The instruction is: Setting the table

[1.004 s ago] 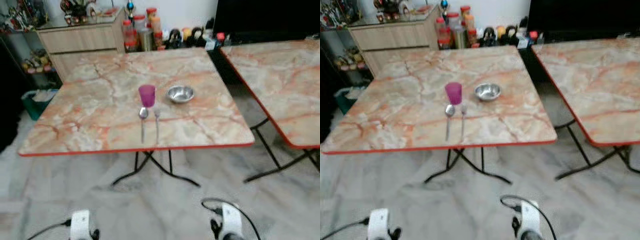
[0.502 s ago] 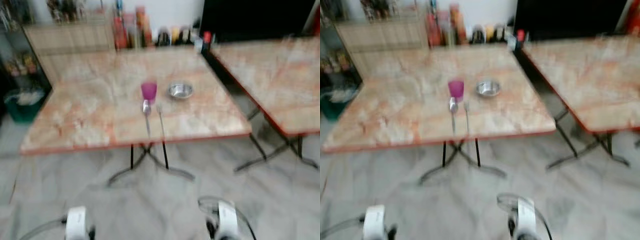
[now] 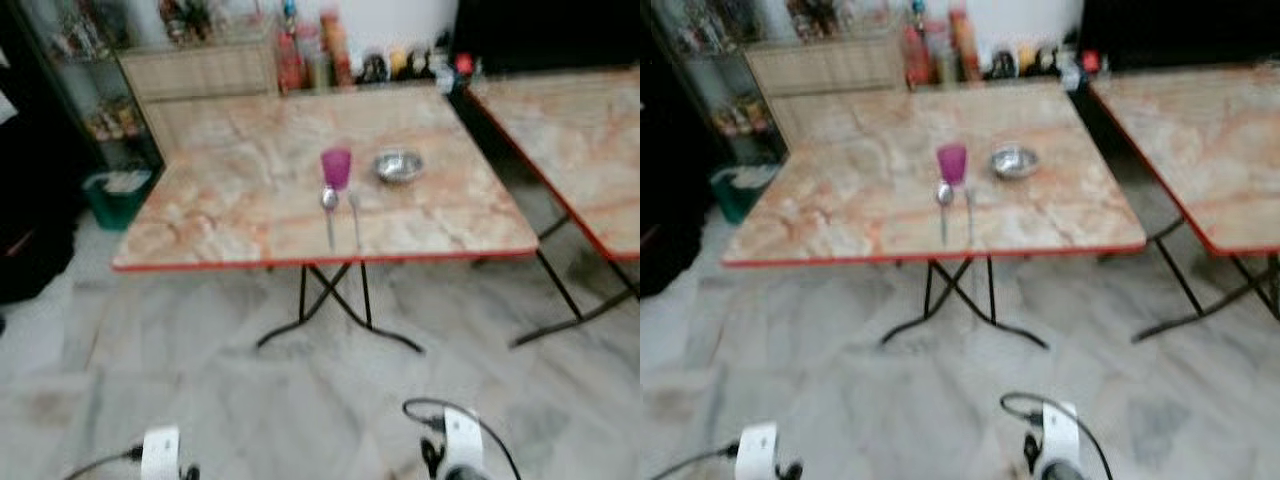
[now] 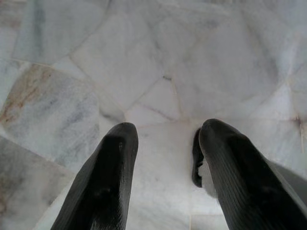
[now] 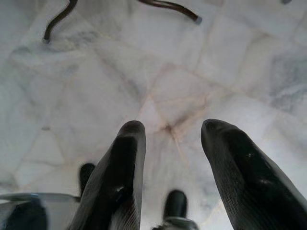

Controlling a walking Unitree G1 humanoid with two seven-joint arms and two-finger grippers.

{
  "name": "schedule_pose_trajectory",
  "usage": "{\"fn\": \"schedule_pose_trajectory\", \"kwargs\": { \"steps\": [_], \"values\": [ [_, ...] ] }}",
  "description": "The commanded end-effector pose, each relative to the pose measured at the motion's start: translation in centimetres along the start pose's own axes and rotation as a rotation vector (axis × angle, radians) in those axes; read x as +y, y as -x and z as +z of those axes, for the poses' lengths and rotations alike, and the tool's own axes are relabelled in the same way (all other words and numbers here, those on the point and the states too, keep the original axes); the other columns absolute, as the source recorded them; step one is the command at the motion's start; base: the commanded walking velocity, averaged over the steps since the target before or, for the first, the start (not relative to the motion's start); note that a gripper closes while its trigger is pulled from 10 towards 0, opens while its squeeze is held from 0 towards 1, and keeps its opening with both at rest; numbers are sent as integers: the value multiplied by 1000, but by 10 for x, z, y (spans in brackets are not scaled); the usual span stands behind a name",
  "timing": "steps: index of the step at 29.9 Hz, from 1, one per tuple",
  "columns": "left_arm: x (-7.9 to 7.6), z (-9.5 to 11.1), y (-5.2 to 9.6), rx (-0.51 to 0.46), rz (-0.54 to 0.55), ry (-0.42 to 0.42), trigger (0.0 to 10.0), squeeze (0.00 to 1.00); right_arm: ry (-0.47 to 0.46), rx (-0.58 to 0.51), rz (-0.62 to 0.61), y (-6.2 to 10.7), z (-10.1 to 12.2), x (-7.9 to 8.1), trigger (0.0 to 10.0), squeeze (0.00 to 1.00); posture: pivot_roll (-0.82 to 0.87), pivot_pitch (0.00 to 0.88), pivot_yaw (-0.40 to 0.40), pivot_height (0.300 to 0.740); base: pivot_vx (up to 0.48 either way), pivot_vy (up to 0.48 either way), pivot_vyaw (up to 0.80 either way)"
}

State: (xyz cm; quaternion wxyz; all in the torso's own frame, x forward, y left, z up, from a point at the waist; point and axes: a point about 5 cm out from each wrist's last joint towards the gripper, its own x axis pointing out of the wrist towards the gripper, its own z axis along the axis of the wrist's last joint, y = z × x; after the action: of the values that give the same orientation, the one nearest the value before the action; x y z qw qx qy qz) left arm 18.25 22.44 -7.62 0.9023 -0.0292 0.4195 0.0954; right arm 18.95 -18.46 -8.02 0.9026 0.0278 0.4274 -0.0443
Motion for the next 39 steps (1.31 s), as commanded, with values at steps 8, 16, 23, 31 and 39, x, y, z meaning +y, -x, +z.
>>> {"fn": "schedule_pose_trajectory", "kwargs": {
  "steps": [8, 16, 23, 31, 39],
  "values": [
    [2, 2, 0, -5, 9, 3, 10000, 0, -19, 1, 11, 0, 0, 5, 10000, 0, 100, 0, 60, 740, 241, 0, 202],
    [-1, 1, 0, -1, -7, -10, 10000, 0, -10, -1, 16, -1, 3, 6, 10000, 0, 89, 0, 64, 740, 244, 0, 0],
    [-3, 0, 0, 0, -10, -8, 10000, 0, 12, 2, 14, 0, 0, 5, 10000, 0, 98, 0, 57, 740, 257, 0, 0],
    [-4, -1, 0, 2, -12, 1, 10000, 0, 1, 10, 8, 0, -3, 3, 10000, 0, 92, 0, 56, 740, 269, 0, 0],
    [-6, -1, 0, 3, -18, -2, 10000, 0, -2, 6, 2, 0, -1, 1, 10000, 0, 89, 0, 55, 740, 270, 0, 0]
  ]
}}
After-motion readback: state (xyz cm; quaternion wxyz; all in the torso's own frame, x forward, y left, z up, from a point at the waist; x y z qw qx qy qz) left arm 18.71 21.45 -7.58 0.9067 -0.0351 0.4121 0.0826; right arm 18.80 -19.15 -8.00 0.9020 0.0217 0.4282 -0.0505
